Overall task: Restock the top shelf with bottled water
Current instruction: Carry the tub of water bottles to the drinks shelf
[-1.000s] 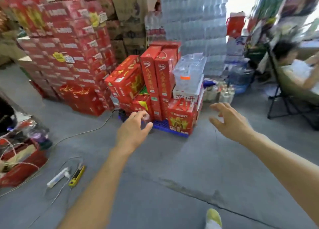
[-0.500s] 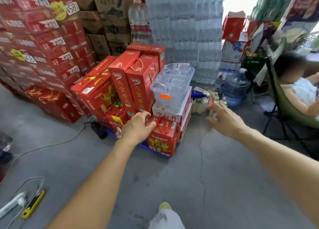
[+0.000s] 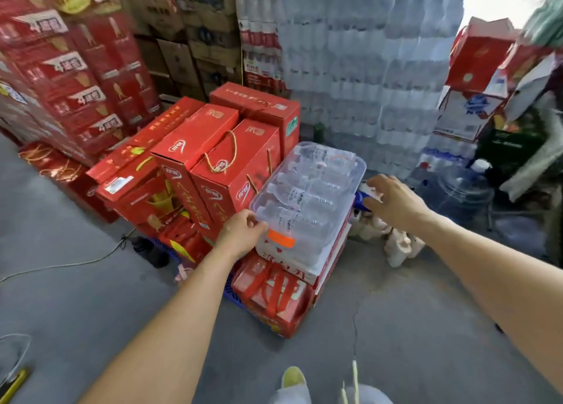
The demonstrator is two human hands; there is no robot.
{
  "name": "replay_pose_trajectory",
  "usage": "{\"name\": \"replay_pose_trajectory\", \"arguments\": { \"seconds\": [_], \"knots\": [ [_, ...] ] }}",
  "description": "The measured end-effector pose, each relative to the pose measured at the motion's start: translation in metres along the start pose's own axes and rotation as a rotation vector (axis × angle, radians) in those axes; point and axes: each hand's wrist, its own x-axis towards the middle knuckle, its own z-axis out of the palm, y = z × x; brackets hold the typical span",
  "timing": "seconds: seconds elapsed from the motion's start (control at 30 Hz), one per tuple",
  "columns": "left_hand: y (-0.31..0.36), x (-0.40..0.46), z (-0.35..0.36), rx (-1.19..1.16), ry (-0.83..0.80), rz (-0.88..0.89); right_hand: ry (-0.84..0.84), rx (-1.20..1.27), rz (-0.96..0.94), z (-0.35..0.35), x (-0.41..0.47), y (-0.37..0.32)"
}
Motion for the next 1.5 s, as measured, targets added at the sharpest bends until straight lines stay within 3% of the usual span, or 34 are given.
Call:
{"name": "replay_pose_trajectory", "arguments": {
  "seconds": [0.23, 0.37, 0.57, 0.7, 0.83, 1.0, 1.2, 1.33, 1.5],
  "knots": [
    [-0.005, 0.097, 0.053, -0.126, 0.071, -0.302, -0.13, -0.055, -0.053, 0.013, 0.172, 0.036],
    [-0.015, 0.136, 0.082, -0.221, 0.151, -0.573, -0.215, -0.042, -0.067, 0.03, 0.271, 0.048],
    [-0.015, 0.167, 0.123, -0.645, 0.26, -1.036, -0.389, 0.01, 0.087, 0.064, 0.396, 0.049],
    [-0.039, 0.173, 0.156, -0.728, 0.28, -1.212, -0.572, 0.038, 0.2, 0.103, 0.445, 0.057],
    [-0.011, 0.175, 0.154, -0.775, 0.414, -1.239, -0.635, 0.107, 0.273, 0.175, 0.503, 0.113],
    [-0.006, 0.166, 0.16, -0.851, 0.487, -1.344, -0.621, 0.196, 0.317, 0.115, 0.466, 0.061],
    [0.008, 0.163, 0.173, -1.08, 0.473, -1.351, -0.629, 0.192, 0.205, 0.123, 0.475, 0.053],
    [0.014, 0.161, 0.178, -0.949, 0.494, -1.311, -0.653, 0.115, 0.173, 0.133, 0.475, 0.045],
    [0.022, 0.156, 0.178, -0.833, 0.39, -1.276, -0.625, 0.056, 0.231, 0.14, 0.472, 0.051]
  ]
}}
